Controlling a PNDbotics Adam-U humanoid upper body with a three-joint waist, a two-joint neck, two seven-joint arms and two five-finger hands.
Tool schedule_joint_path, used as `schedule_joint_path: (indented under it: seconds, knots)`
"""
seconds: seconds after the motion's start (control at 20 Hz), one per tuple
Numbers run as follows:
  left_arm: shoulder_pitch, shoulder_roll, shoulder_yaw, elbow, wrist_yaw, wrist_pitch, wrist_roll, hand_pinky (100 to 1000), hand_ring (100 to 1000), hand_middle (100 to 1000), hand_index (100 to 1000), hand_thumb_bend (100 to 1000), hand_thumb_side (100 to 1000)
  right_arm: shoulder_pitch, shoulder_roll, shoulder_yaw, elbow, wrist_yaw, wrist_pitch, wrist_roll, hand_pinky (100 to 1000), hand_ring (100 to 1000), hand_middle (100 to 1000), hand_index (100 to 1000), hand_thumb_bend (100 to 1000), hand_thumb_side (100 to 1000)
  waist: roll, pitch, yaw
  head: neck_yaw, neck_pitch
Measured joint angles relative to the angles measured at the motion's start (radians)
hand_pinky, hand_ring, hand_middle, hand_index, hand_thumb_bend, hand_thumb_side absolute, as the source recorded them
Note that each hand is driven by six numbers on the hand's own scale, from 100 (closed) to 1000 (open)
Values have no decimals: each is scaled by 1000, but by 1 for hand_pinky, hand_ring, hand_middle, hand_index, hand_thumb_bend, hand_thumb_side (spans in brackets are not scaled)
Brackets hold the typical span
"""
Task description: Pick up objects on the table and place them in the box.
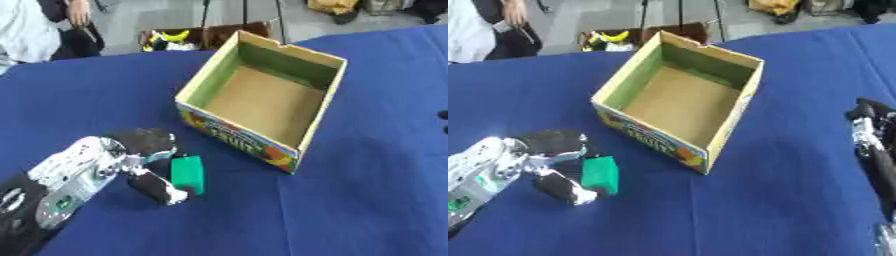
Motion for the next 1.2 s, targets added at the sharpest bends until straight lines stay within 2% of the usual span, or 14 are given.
schedule_joint_path:
  seconds: [0.4,0.8,1.2]
  knots:
    - [0,1,9,-1,-17,6,58,100,341,449,714,100,600,0,0,0,0,0,0,0,829,869,650,825,100,715,0,0,0,0,0]
    - [8,40,41,-57,-5,18,82,100,316,432,696,100,592,1,0,0,1,0,0,0,828,868,650,825,100,716,1,-11,2,0,0]
    - [12,117,121,-231,51,55,90,100,298,414,685,100,593,5,0,0,6,0,0,0,828,868,649,825,100,716,10,-21,-8,0,0]
